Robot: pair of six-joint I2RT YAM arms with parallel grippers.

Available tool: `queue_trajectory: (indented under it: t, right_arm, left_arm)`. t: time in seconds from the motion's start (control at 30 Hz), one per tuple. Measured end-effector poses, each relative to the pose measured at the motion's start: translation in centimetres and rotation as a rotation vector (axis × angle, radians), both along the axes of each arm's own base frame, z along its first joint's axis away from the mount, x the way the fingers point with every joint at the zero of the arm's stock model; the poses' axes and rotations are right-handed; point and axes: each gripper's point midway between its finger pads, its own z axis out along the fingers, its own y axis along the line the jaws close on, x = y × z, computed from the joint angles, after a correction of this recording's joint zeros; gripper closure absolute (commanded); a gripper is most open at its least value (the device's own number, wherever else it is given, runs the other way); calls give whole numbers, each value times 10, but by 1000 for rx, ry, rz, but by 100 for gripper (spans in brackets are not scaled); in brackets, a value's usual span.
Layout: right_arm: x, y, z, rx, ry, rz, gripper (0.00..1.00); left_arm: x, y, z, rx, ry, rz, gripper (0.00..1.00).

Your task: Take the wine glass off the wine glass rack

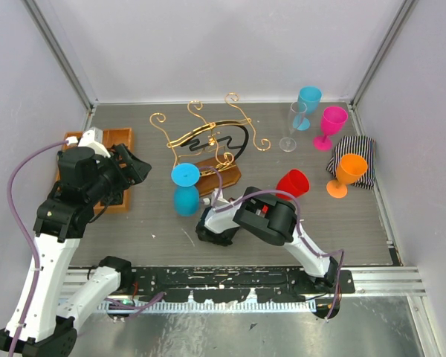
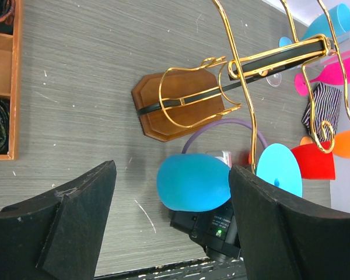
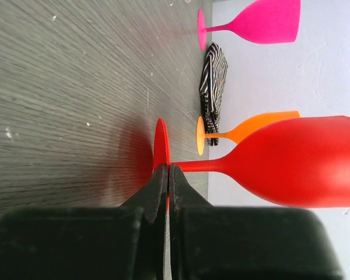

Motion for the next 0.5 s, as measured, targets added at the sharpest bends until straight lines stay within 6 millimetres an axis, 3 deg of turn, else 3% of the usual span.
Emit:
queue_trajectory:
  t: [0.5]
  right_arm:
    - [2,11,-22,-31,136,22,99]
  left_arm:
    - [-1,1,-2,3,7,2,15]
